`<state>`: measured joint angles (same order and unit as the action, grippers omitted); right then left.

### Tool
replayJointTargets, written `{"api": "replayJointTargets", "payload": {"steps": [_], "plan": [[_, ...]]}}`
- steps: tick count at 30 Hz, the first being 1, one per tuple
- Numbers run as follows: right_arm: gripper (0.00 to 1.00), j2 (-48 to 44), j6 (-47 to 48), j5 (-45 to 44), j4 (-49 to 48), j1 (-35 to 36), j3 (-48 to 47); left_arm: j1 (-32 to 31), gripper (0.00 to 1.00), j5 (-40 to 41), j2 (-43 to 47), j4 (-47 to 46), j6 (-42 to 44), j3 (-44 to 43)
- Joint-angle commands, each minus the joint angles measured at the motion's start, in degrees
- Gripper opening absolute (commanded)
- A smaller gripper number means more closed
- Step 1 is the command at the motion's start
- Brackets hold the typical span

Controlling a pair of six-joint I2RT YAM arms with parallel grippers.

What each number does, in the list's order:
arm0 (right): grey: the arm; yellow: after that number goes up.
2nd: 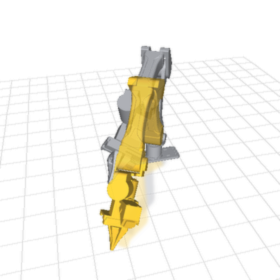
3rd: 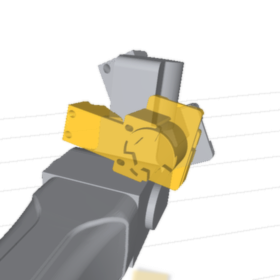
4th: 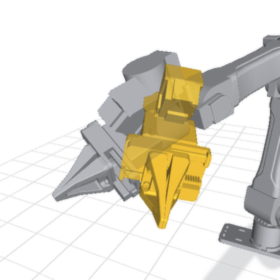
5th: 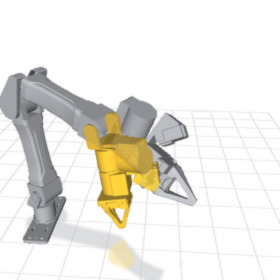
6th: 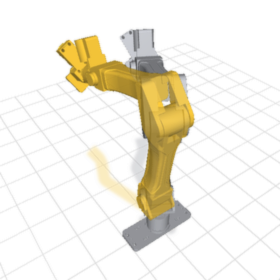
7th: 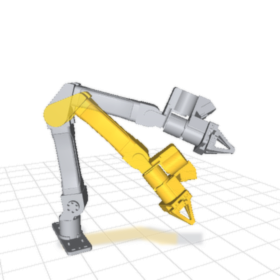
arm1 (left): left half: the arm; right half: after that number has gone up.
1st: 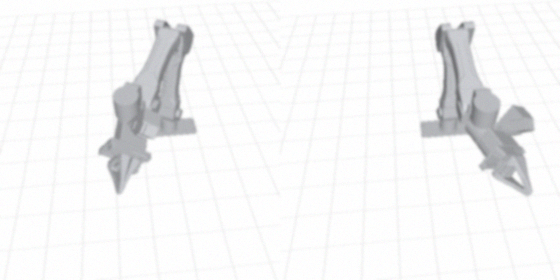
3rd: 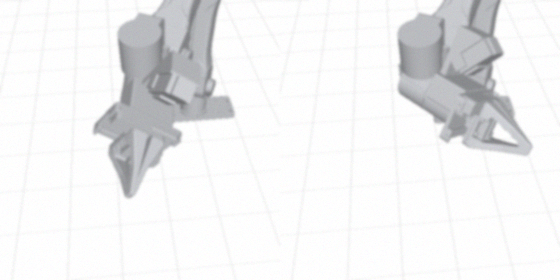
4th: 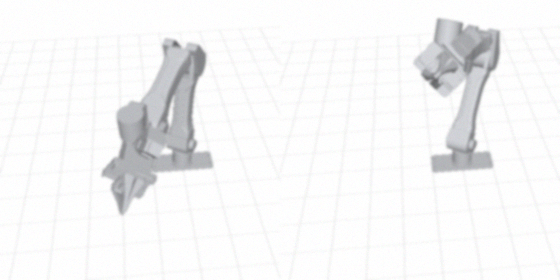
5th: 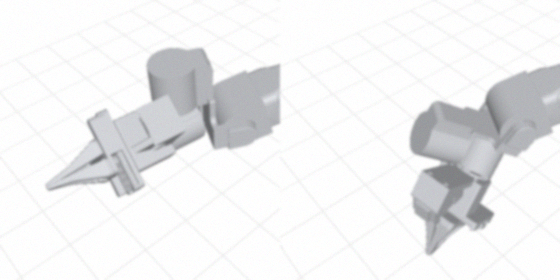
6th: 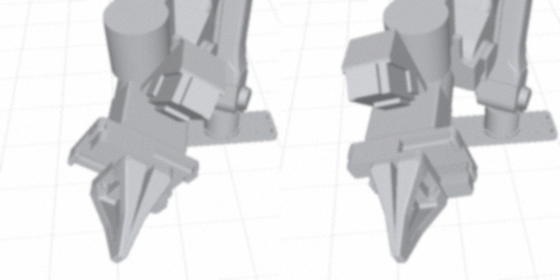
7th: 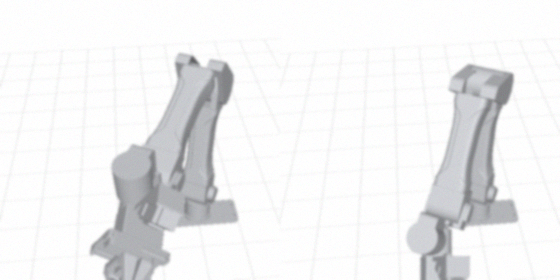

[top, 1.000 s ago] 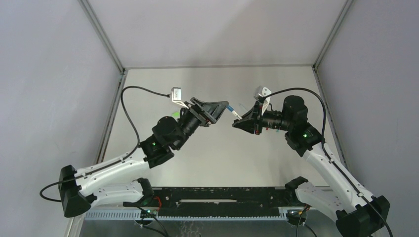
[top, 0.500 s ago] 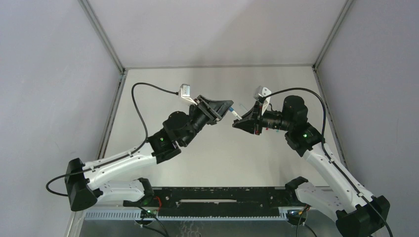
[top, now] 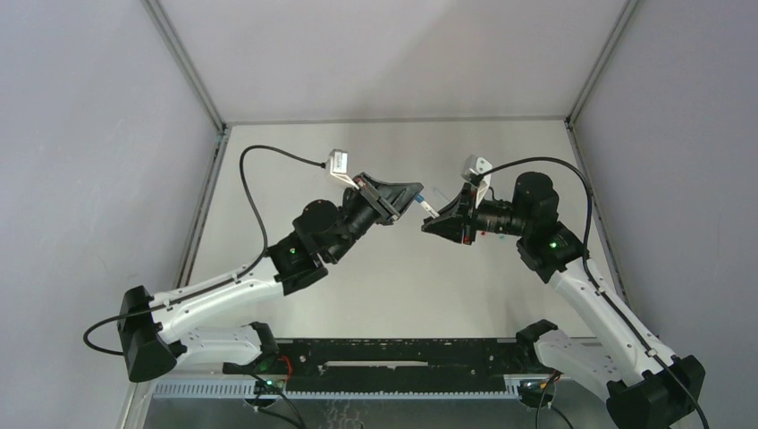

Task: Insert the pens into the pen caps
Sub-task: Press the pen cap onto the pen.

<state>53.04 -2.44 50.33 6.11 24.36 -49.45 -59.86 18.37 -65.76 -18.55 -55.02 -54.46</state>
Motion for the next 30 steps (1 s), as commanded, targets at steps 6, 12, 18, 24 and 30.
{"api": "replayJointTargets", "payload": {"steps": [6,12,18,24,30], "plan": [[0.00,0.30,-5.08,9.92,-4.85,-2.25,-2.05,1.24,0.01,-17.51,1.44,-8.71,10.12,2.75],[0.00,0.51,-2.66,15.21,-4.01,-2.69,-2.05,2.37,0.00,-19.82,1.27,-3.04,9.97,1.49],[0.00,0.09,2.14,3.07,1.40,-0.55,-3.52,1.19,0.00,-12.65,0.17,3.61,4.69,-0.77],[0.00,0.19,6.70,-9.47,2.85,3.37,-3.97,-2.76,0.00,-2.86,-1.73,5.20,-2.19,-1.85],[0.00,-0.21,8.08,-18.06,3.25,4.47,-4.26,-6.43,0.00,4.16,-3.47,11.57,-4.57,-5.33]]}}
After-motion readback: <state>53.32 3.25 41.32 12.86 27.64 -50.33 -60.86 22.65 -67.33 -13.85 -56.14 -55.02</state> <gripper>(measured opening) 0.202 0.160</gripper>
